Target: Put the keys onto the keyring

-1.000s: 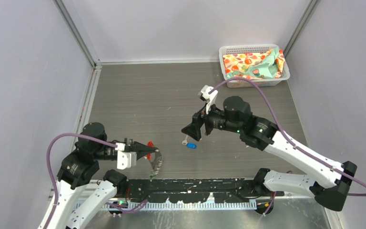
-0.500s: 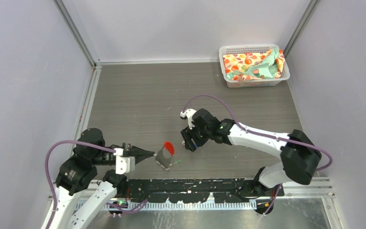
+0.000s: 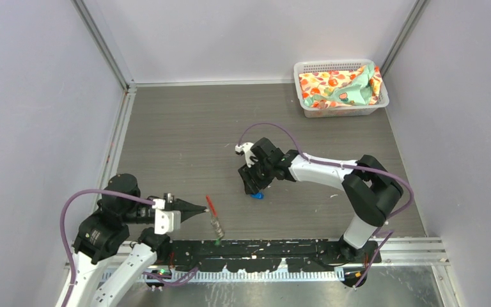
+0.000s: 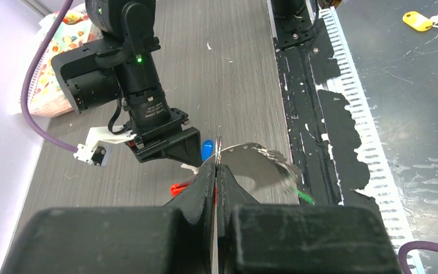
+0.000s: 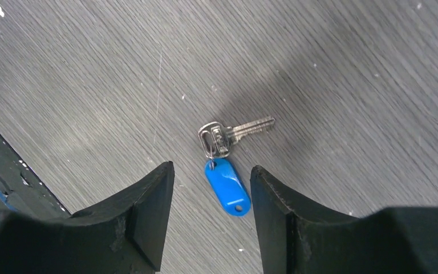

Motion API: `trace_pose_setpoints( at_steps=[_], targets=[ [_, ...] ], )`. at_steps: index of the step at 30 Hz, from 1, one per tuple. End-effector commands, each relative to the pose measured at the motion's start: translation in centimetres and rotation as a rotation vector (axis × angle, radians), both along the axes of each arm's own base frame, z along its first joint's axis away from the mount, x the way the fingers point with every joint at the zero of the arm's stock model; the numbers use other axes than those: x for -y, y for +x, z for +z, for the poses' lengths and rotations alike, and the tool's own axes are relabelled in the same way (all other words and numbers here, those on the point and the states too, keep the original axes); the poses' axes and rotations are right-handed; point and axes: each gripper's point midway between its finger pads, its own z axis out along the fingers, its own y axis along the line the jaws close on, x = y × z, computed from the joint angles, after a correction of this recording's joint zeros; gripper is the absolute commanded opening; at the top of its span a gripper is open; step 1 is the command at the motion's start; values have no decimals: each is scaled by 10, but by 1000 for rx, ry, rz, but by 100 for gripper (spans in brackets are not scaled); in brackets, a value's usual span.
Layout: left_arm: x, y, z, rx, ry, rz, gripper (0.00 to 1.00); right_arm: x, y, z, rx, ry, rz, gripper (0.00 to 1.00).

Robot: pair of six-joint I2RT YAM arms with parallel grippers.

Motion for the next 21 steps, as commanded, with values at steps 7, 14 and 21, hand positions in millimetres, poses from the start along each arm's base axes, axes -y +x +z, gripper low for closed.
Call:
trace_pose_setpoints(
  at_steps=[7,14,21],
  targets=[
    [2,1,14,24,-23,-3,0,-28,1,6,-38,82,35,55],
    [2,2,17,27,-25,-5,0,-31,-5,-1,-63,52,31,55],
    [4,4,21,37,-29,-7,0,-37,-10,-6,-64,38,33,54]
  ],
)
